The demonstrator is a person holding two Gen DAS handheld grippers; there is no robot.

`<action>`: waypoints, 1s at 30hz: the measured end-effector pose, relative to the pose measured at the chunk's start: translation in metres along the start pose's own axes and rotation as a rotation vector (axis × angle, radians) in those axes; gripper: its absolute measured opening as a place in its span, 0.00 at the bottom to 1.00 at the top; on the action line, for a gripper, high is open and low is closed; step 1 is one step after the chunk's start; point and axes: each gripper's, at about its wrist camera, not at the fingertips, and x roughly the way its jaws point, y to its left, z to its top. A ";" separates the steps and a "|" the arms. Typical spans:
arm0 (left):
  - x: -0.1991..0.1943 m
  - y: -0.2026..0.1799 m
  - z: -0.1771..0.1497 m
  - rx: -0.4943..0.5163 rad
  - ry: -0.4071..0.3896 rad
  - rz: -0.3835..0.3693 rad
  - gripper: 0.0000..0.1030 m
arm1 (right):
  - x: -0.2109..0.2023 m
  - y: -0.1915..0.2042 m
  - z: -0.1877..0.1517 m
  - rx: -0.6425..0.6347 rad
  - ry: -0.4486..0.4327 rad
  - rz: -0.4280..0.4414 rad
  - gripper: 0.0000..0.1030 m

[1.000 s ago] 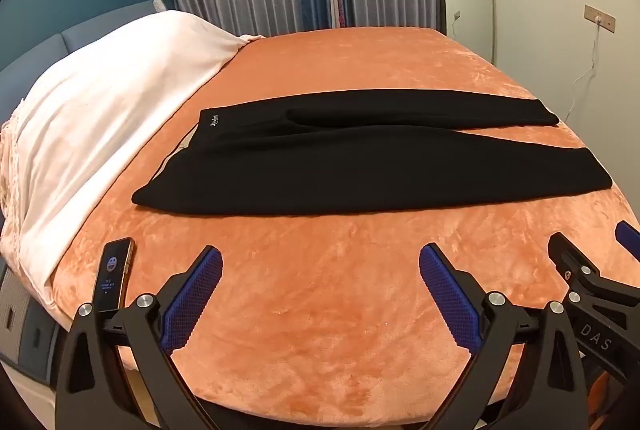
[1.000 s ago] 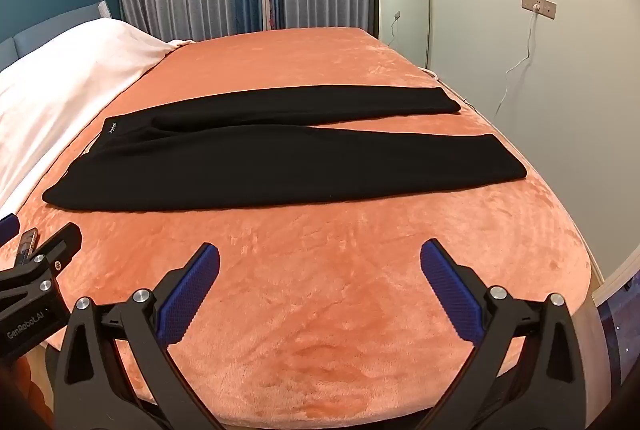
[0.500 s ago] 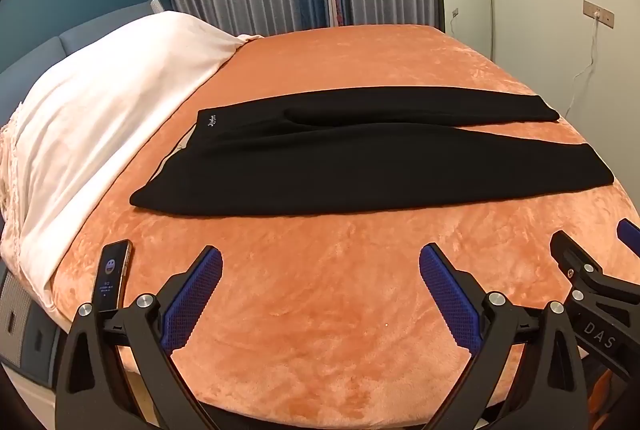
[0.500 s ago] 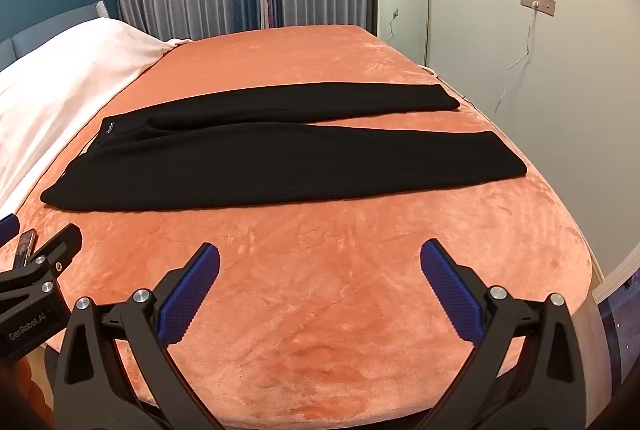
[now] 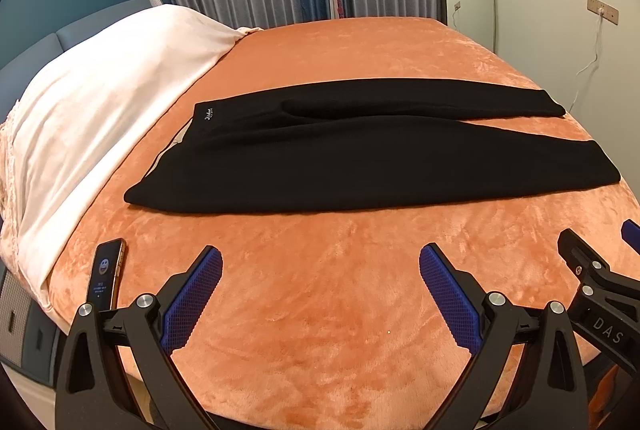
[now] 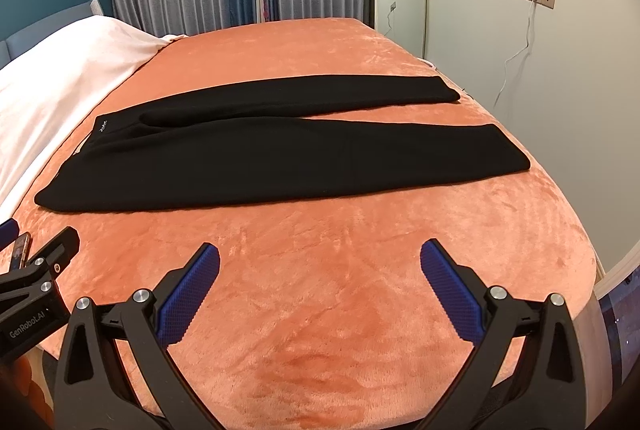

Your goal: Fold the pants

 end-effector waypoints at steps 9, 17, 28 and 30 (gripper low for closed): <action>0.005 0.001 0.000 0.002 0.004 -0.002 0.95 | 0.004 0.000 0.000 -0.001 0.008 0.000 0.96; 0.005 0.001 -0.001 0.005 0.003 -0.002 0.95 | 0.002 0.000 0.000 0.003 0.005 -0.001 0.96; 0.001 0.002 -0.002 0.004 -0.002 -0.004 0.95 | 0.000 -0.001 0.000 0.002 -0.001 0.001 0.96; 0.000 0.002 -0.002 0.004 -0.002 -0.001 0.95 | 0.000 -0.001 0.000 0.002 -0.001 0.001 0.96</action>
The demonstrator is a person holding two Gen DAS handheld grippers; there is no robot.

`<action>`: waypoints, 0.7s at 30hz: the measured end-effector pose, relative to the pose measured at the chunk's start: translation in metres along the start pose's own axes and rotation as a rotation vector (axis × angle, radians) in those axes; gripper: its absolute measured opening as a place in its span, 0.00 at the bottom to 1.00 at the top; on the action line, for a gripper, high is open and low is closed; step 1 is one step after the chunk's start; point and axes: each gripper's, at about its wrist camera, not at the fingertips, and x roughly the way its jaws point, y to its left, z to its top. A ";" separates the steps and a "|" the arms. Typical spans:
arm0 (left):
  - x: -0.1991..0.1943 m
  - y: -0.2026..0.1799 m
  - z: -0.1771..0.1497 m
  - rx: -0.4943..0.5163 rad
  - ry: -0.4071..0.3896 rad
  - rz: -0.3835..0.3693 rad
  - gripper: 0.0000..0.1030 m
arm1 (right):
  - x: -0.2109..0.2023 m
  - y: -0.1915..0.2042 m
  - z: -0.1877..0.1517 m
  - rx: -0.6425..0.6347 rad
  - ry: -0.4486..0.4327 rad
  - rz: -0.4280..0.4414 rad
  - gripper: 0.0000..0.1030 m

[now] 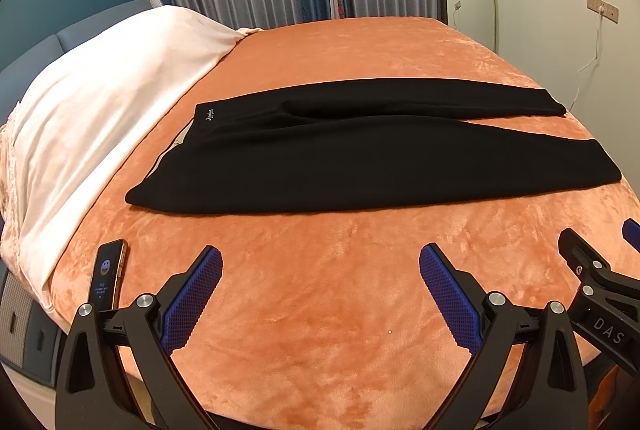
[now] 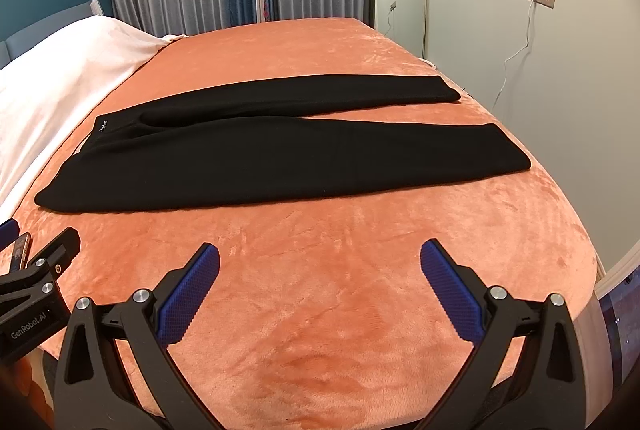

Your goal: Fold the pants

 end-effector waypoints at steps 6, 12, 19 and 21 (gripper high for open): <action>-0.001 -0.003 0.000 0.002 0.000 0.005 0.95 | -0.001 0.000 0.000 -0.001 0.000 0.000 0.96; -0.002 -0.005 0.001 0.003 0.000 0.007 0.95 | -0.001 0.001 0.000 -0.002 -0.001 0.000 0.96; -0.002 -0.007 0.002 0.002 0.000 0.006 0.95 | -0.001 0.000 0.001 -0.003 -0.001 -0.002 0.96; -0.002 -0.006 0.001 0.003 0.000 0.006 0.95 | -0.001 0.000 0.001 -0.002 -0.001 -0.001 0.96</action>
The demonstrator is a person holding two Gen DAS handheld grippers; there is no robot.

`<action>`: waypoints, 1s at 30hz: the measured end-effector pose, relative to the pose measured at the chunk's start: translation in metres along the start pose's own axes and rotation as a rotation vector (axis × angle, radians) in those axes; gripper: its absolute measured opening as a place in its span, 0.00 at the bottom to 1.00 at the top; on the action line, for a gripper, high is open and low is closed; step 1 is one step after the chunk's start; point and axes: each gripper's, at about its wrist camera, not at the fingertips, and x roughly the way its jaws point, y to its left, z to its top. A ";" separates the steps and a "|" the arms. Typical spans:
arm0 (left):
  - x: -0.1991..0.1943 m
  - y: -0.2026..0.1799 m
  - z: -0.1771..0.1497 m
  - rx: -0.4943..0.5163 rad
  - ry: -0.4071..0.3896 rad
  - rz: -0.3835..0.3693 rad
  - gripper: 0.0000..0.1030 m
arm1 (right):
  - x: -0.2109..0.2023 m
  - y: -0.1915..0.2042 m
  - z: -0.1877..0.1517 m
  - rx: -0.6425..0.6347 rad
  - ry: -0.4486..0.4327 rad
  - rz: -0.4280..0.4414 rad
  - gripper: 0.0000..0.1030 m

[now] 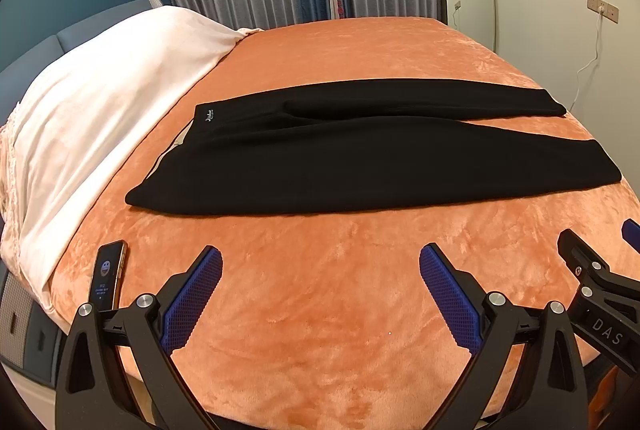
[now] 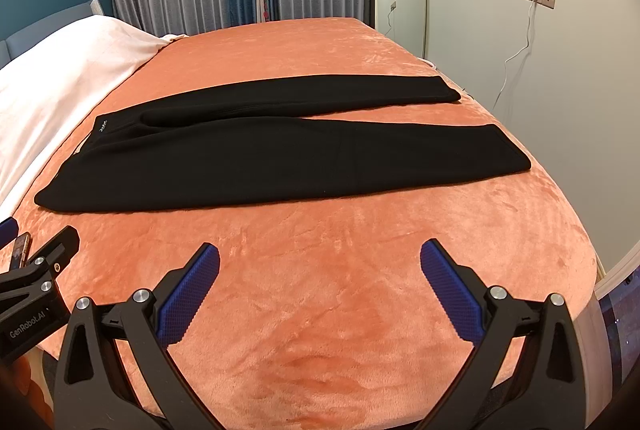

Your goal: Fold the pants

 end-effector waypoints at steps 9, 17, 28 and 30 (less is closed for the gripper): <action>0.001 0.002 0.002 0.000 0.001 -0.003 0.95 | 0.000 0.000 0.000 0.000 0.000 -0.001 0.96; 0.004 0.004 0.003 -0.001 0.005 -0.006 0.95 | 0.003 0.001 0.001 0.001 0.004 -0.002 0.96; 0.025 0.023 0.018 -0.033 0.005 0.007 0.95 | 0.028 -0.038 0.034 0.022 -0.024 -0.056 0.96; 0.032 0.028 0.025 -0.042 0.003 0.020 0.95 | 0.037 -0.055 0.047 0.040 -0.026 -0.083 0.96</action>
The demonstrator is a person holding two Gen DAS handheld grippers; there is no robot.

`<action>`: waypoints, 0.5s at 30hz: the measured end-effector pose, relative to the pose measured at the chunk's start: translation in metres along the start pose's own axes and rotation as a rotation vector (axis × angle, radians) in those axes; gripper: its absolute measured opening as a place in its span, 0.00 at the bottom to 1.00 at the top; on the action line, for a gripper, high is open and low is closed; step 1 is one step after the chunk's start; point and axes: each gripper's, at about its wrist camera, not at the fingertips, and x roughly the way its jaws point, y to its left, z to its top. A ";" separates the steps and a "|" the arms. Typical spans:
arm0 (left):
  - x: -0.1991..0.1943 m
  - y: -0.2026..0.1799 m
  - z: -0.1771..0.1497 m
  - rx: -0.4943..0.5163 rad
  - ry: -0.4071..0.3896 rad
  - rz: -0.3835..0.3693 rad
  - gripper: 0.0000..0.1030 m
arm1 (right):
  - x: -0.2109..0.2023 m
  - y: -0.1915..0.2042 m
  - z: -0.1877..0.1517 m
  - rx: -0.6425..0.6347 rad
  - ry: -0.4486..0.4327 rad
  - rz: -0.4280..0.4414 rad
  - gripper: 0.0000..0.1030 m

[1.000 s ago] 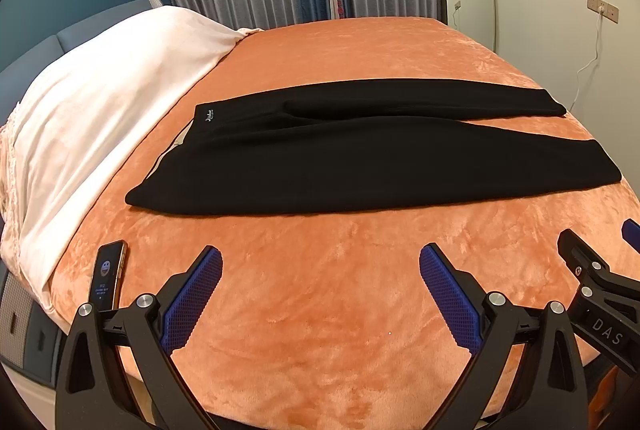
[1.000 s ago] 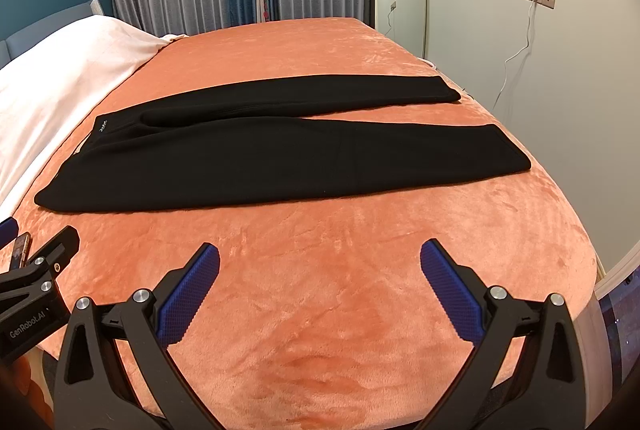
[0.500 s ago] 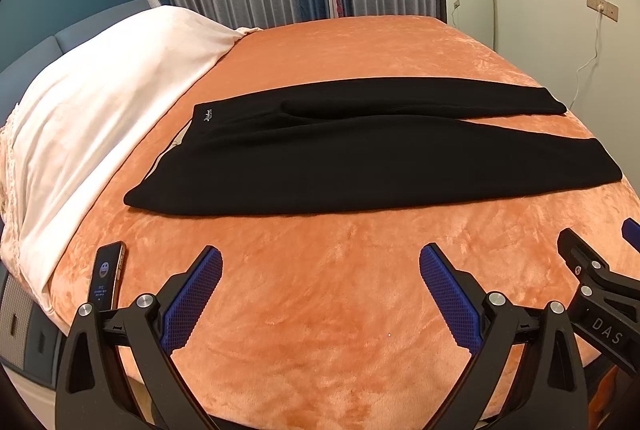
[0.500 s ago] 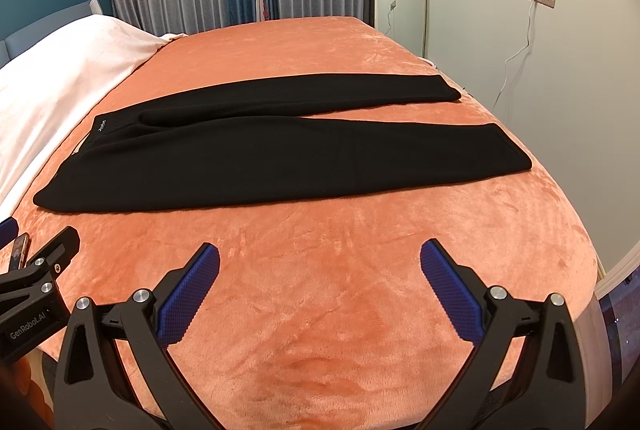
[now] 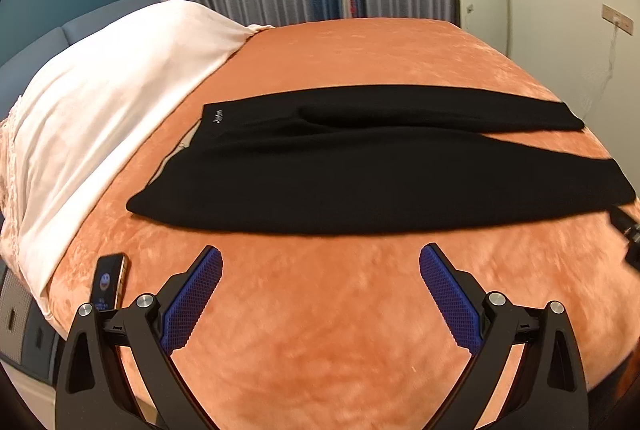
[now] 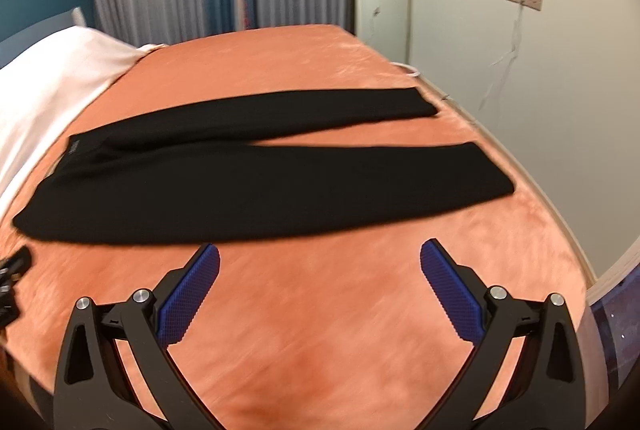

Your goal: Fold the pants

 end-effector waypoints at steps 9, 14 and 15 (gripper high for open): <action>0.024 -0.007 0.010 0.006 0.022 0.024 0.95 | 0.014 -0.013 0.011 0.040 -0.001 -0.007 0.96; 0.025 -0.009 0.008 0.008 0.028 0.024 0.95 | 0.012 0.006 0.000 0.001 0.010 0.013 0.96; 0.024 -0.009 0.007 0.008 0.026 0.025 0.95 | 0.011 0.010 -0.002 -0.007 0.011 0.015 0.96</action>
